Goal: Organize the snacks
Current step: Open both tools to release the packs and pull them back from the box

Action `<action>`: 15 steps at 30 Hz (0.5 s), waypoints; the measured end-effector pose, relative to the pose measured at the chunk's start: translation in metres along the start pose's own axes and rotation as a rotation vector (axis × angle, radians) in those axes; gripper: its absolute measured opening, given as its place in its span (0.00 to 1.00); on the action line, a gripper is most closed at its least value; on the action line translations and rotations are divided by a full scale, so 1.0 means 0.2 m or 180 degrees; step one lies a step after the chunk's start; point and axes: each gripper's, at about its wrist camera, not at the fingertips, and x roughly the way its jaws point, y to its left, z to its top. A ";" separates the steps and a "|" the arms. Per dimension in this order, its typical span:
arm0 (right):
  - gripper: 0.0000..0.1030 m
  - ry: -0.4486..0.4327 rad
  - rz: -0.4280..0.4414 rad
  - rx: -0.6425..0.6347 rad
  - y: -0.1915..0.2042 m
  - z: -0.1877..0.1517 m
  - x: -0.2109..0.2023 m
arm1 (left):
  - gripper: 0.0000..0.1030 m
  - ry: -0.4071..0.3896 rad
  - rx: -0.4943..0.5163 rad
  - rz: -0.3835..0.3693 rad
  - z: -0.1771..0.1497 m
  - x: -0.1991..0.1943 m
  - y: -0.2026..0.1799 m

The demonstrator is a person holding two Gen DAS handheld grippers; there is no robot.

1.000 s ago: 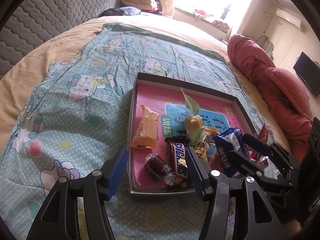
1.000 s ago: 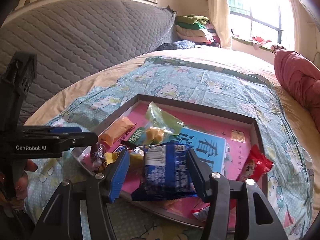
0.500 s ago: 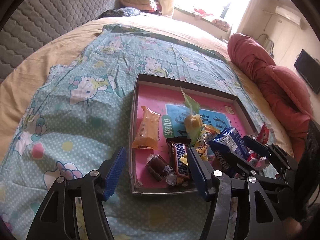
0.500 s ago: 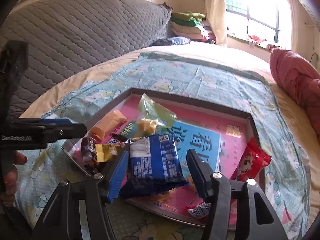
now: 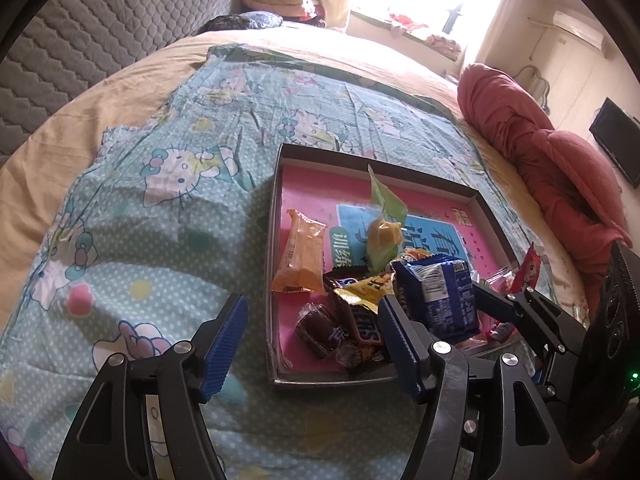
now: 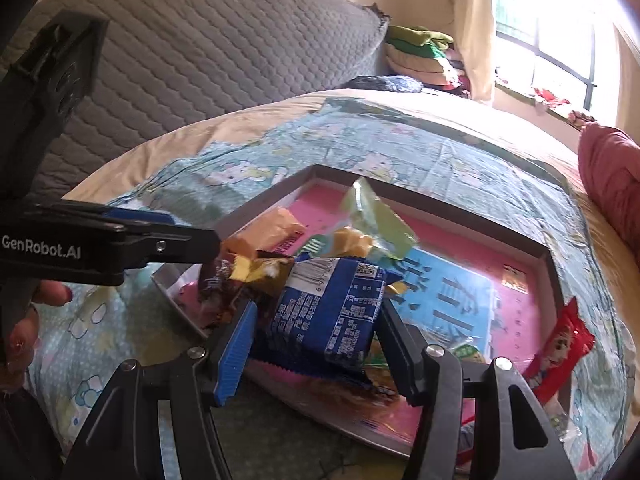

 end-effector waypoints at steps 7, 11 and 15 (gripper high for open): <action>0.58 -0.0056 0.0007 0.0057 -0.01 0.00 -0.05 | 0.72 -0.0028 0.0020 0.0013 0.00 -0.02 -0.02; 0.58 -0.0081 -0.0062 0.0143 -0.04 0.00 -0.09 | 0.72 -0.0049 0.0064 0.0040 -0.02 -0.05 -0.03; 0.59 -0.0094 -0.0166 0.0242 -0.07 -0.01 -0.14 | 0.74 -0.0059 0.0142 0.0091 -0.04 -0.08 -0.05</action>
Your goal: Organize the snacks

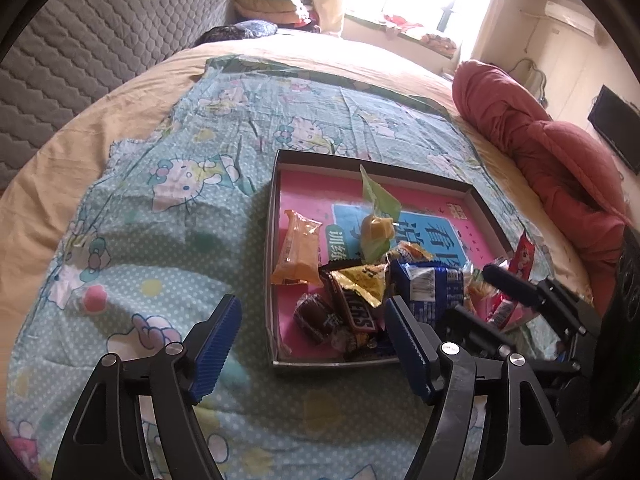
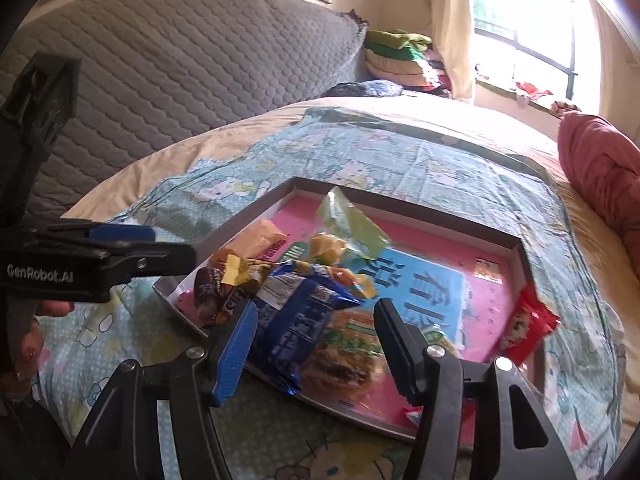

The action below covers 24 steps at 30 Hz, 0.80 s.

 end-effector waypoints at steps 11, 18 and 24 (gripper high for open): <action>0.63 0.0045 -0.0515 0.0433 -0.15 0.00 -0.09 | 0.75 -0.0007 0.0012 0.0113 -0.03 -0.07 -0.01; 0.73 0.0096 -0.0757 0.0685 -0.24 -0.03 -0.18 | 0.78 -0.0036 -0.0017 0.0091 -0.03 -0.14 -0.04; 0.97 0.0012 -0.0873 0.0716 -0.25 -0.02 -0.32 | 0.79 -0.0100 -0.0089 0.0099 -0.03 -0.24 -0.06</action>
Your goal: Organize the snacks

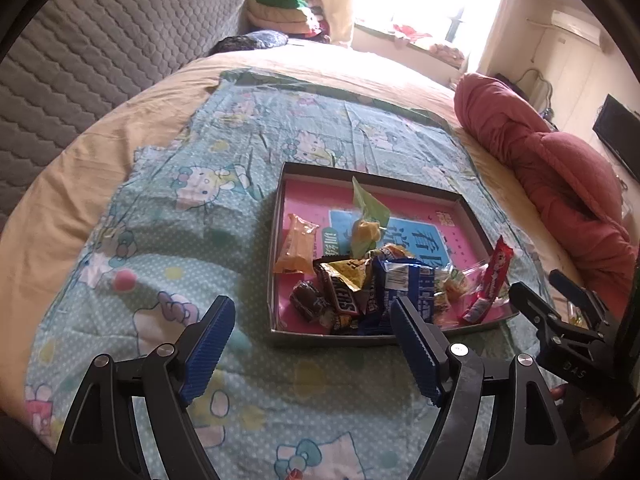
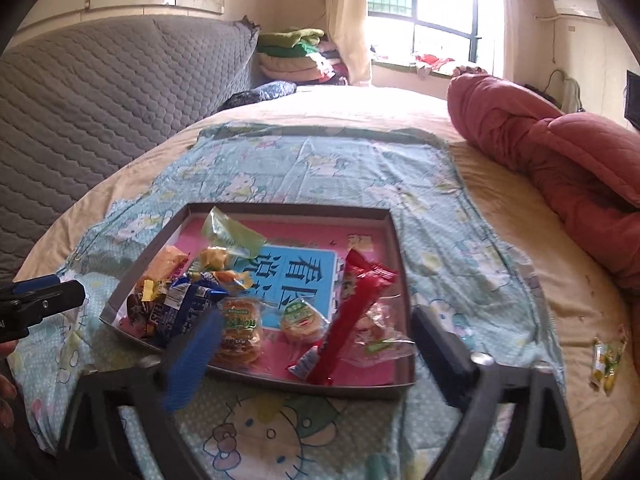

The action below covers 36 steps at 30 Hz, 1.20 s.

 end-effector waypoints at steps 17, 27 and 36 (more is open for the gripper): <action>0.98 -0.0222 0.0117 0.0167 -0.04 0.06 -0.28 | 0.79 -0.0060 0.0155 0.0166 -0.01 -0.19 -0.12; 0.98 -0.0183 0.0167 0.0261 -0.04 0.03 -0.33 | 0.79 -0.0064 0.0223 0.0186 -0.05 -0.26 -0.15; 0.98 -0.0148 0.0198 0.0239 0.00 -0.02 -0.41 | 0.79 0.0012 0.0151 0.0196 -0.13 -0.31 -0.12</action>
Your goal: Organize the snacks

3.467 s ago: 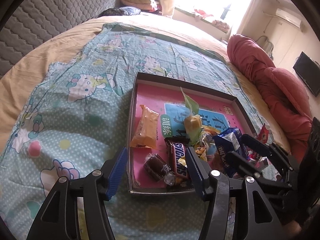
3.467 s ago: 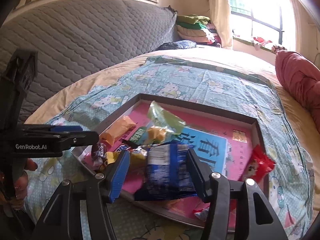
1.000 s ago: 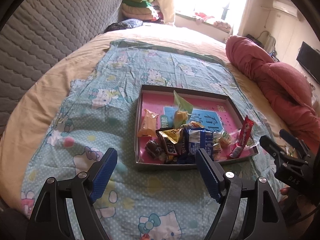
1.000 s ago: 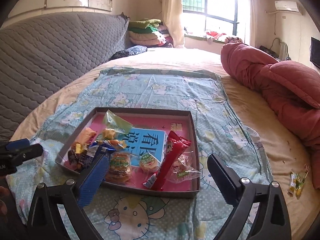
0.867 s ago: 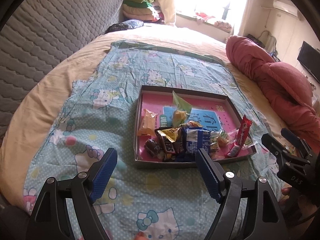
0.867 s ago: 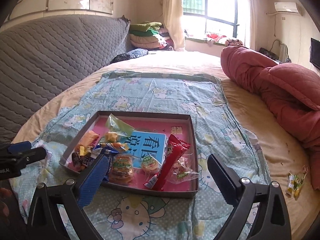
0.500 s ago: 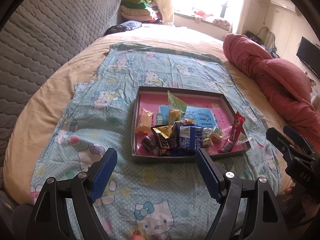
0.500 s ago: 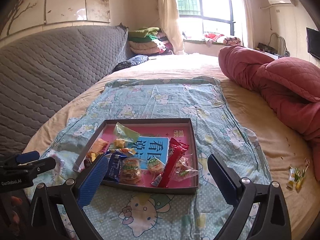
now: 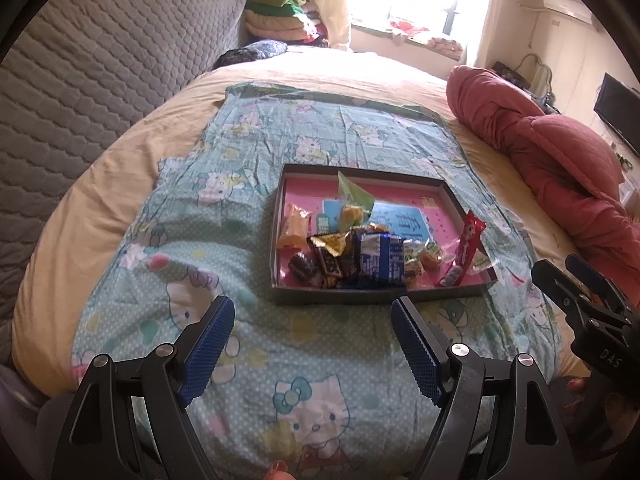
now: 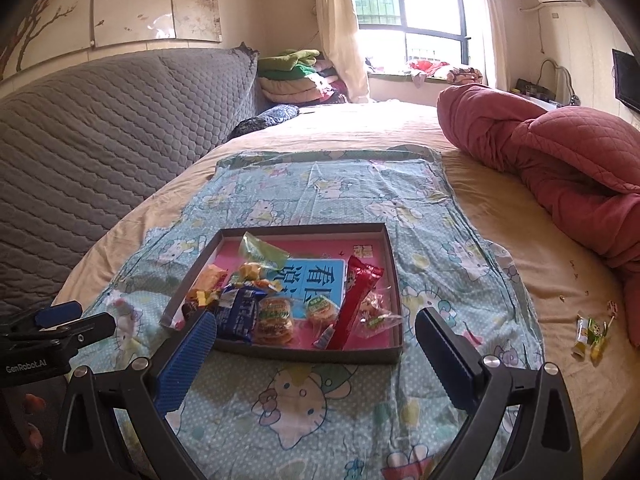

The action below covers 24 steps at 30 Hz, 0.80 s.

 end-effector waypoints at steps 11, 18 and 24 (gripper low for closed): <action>0.98 0.0168 0.0041 0.0053 0.01 -0.14 -0.09 | 0.79 0.0088 0.0018 0.0010 -0.12 -0.04 -0.01; 0.98 0.0213 0.0031 0.0137 -0.03 -0.22 -0.14 | 0.79 0.0077 0.0155 0.0011 -0.17 -0.08 -0.04; 0.98 0.0222 0.0026 0.0040 -0.02 -0.27 -0.18 | 0.79 0.0110 0.0188 0.0019 -0.20 -0.08 -0.05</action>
